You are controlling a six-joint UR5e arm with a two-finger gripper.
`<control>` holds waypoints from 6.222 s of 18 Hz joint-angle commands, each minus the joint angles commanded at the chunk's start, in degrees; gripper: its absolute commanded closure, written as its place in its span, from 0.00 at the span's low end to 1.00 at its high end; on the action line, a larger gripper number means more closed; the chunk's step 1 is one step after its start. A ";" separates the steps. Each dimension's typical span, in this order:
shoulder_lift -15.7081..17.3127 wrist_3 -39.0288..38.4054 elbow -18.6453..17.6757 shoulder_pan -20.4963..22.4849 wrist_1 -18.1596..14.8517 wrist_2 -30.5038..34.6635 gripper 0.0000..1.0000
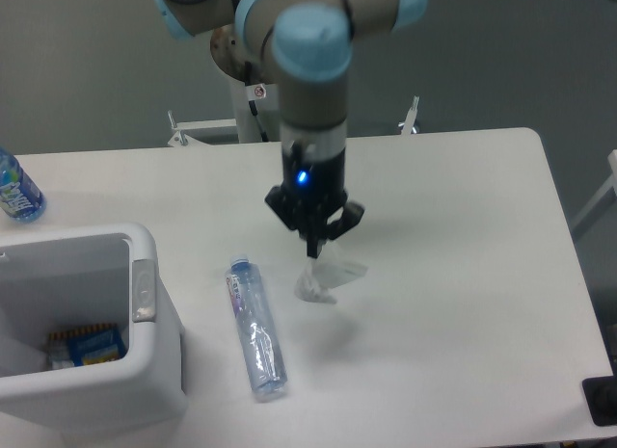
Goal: Place the trash in the trash can
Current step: 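Close the gripper on the plastic wrapper, then lift the wrapper and carry it over the white bin, then open the gripper to drop the wrapper into the bin, then move the open gripper over the clear water bottle and lower, then lower further and close the gripper around the bottle's base end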
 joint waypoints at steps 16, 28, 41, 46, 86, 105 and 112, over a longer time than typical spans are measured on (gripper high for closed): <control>1.93 -30.09 6.78 -4.38 0.62 -11.77 1.00; -4.38 -33.60 13.27 -14.22 0.62 -13.81 1.00; -7.99 -33.69 14.60 -20.47 0.88 -13.28 0.51; -8.08 -31.76 14.69 -20.47 0.62 -11.97 0.00; -27.06 -16.64 9.85 -13.18 -0.79 19.86 0.00; -36.74 -30.00 14.86 -15.99 0.62 14.84 0.00; -37.97 -30.00 14.52 -15.99 0.70 15.37 0.00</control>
